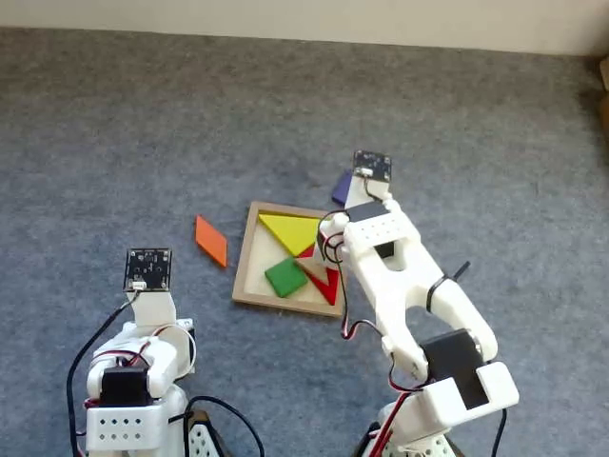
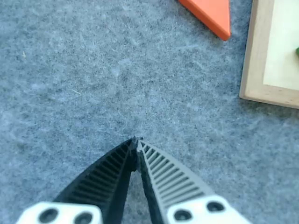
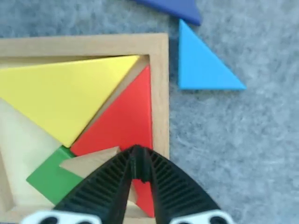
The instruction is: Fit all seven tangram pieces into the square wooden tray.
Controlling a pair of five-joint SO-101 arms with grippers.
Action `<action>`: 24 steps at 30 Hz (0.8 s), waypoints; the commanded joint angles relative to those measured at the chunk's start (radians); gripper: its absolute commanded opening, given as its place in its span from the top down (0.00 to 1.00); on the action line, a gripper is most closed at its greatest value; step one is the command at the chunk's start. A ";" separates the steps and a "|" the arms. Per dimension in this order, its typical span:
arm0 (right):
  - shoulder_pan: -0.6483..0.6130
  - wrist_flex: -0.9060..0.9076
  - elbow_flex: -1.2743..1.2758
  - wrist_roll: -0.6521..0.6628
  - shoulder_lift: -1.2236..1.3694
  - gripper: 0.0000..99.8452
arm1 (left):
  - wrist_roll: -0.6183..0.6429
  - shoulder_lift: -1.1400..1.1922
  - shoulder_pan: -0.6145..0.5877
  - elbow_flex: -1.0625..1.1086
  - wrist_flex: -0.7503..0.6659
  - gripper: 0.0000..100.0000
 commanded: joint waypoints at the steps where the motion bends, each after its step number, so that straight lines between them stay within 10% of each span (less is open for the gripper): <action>1: 0.016 0.007 -0.090 0.015 -0.013 1.00 | -0.008 -0.050 -0.018 0.019 0.002 0.99; 24: -0.071 -0.170 -0.035 0.080 -0.004 1.00 | -0.008 -0.050 -0.018 0.019 0.002 0.99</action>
